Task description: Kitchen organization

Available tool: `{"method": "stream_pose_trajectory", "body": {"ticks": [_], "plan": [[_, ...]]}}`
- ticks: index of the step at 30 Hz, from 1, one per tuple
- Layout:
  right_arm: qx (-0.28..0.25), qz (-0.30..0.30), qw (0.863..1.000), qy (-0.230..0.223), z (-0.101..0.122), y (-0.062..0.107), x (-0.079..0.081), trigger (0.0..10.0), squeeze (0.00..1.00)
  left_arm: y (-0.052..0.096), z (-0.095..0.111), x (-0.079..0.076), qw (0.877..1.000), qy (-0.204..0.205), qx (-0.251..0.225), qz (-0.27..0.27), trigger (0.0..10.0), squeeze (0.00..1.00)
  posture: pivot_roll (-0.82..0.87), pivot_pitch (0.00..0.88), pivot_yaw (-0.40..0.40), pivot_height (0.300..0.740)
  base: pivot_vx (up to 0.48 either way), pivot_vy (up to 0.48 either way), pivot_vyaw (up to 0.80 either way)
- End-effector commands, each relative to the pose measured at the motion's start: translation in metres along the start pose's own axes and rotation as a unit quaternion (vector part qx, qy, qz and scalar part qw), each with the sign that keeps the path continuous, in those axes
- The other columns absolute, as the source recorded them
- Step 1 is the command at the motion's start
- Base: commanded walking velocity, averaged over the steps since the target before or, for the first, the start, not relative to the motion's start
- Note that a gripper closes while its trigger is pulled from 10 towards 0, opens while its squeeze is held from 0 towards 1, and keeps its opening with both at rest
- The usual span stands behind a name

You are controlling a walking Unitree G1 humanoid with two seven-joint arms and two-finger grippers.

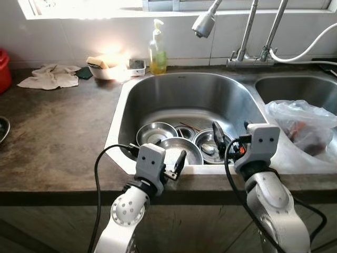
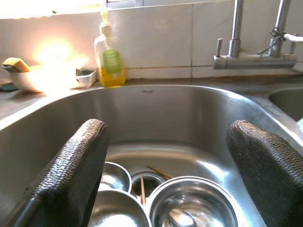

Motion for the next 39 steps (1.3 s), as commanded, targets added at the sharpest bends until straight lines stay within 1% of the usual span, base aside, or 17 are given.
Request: {"method": "stream_pose_trajectory", "body": {"ticks": [1, 5, 7, 13, 16, 27, 34, 36, 39], "plan": [[-0.019, 0.000, 1.000, -0.001, 0.007, 0.002, 0.001, 10.0, 0.00, 0.003, -0.001, 0.001, 1.000, 0.002, 0.003, 0.003, 10.0, 0.00, 0.06, 0.044, -0.011, 0.740, 0.000, 0.000, 0.00], [-0.025, 0.012, 1.000, 0.000, 0.010, -0.001, 0.003, 10.0, 0.00, 0.003, -0.002, 0.000, 1.000, 0.003, 0.005, 0.003, 10.0, 0.00, 0.06, 0.040, -0.016, 0.740, 0.000, 0.000, 0.18], [-0.027, 0.015, 1.000, -0.003, 0.011, -0.003, 0.003, 10.0, 0.00, 0.003, -0.002, 0.000, 1.000, 0.002, 0.005, 0.003, 10.0, 0.00, 0.06, 0.040, -0.018, 0.740, 0.000, 0.360, 0.80], [-0.031, 0.028, 0.999, 0.007, 0.011, -0.006, 0.006, 10.0, 0.00, 0.003, -0.004, -0.001, 1.000, 0.002, 0.007, 0.002, 10.0, 0.00, 0.07, 0.037, -0.026, 0.740, 0.000, 0.454, 0.80], [-0.034, 0.031, 0.999, 0.004, 0.013, -0.008, 0.008, 10.0, 0.00, 0.003, -0.004, -0.001, 1.000, 0.004, 0.006, 0.002, 10.0, 0.00, 0.07, 0.033, -0.025, 0.740, 0.000, 0.471, 0.80], [-0.030, 0.034, 0.999, -0.002, 0.011, -0.010, 0.009, 10.0, 0.00, 0.004, -0.004, -0.002, 1.000, 0.004, 0.005, -0.001, 10.0, 0.00, 0.06, 0.021, -0.023, 0.740, 0.000, 0.000, 0.80], [-0.033, 0.037, 0.999, -0.005, 0.012, -0.014, 0.011, 10.0, 0.00, 0.003, -0.005, -0.003, 1.000, 0.004, 0.007, -0.002, 10.0, 0.00, 0.06, 0.019, -0.024, 0.740, 0.000, 0.420, 0.80], [-0.033, 0.039, 0.999, -0.004, 0.013, -0.015, 0.011, 10.0, 0.00, 0.003, -0.004, -0.003, 1.000, 0.003, 0.005, -0.001, 10.0, 0.00, 0.06, 0.024, -0.024, 0.740, 0.000, 0.000, 0.80], [-0.027, 0.028, 0.999, -0.013, 0.011, -0.018, 0.008, 10.0, 0.00, 0.003, -0.005, -0.003, 1.000, 0.003, 0.008, -0.001, 10.0, 0.00, 0.06, 0.032, -0.025, 0.740, 0.000, 0.000, 0.00]]}}
Point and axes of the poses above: a point about 5 cm out from each wrist's last joint towards the gripper, its own y axis pointing back from the gripper into the wrist, its own z axis along the axis of the wrist's last joint, x = y × z, the point moved 2 cm from there along -y, pointing out of the wrist towards the gripper, and after that the axes turned 4 degrees about -y, right-handed, at the moved point
